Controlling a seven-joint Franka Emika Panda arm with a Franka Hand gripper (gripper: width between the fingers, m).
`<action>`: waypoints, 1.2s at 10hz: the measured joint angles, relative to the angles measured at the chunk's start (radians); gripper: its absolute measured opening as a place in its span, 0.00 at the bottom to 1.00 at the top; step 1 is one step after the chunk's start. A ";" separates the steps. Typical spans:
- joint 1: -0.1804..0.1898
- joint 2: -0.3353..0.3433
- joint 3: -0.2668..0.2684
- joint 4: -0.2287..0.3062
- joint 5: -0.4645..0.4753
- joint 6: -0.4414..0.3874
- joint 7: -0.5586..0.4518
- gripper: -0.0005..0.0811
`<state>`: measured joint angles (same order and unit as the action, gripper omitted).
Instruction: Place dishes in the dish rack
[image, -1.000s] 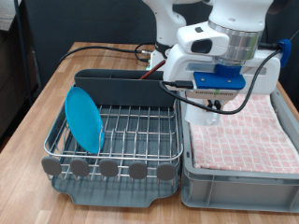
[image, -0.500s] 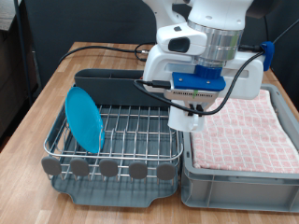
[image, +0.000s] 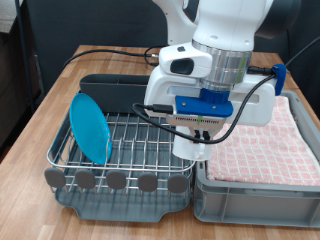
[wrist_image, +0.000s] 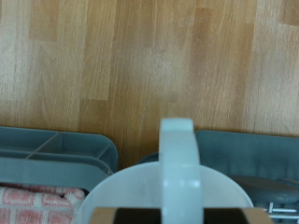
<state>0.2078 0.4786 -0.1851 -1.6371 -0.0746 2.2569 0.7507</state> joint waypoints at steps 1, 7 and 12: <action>-0.001 0.011 0.000 0.006 0.001 0.006 0.001 0.09; -0.014 0.067 0.000 0.008 0.014 0.080 0.006 0.09; -0.023 0.099 0.000 0.010 0.030 0.082 0.005 0.09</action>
<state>0.1845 0.5775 -0.1855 -1.6271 -0.0447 2.3389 0.7561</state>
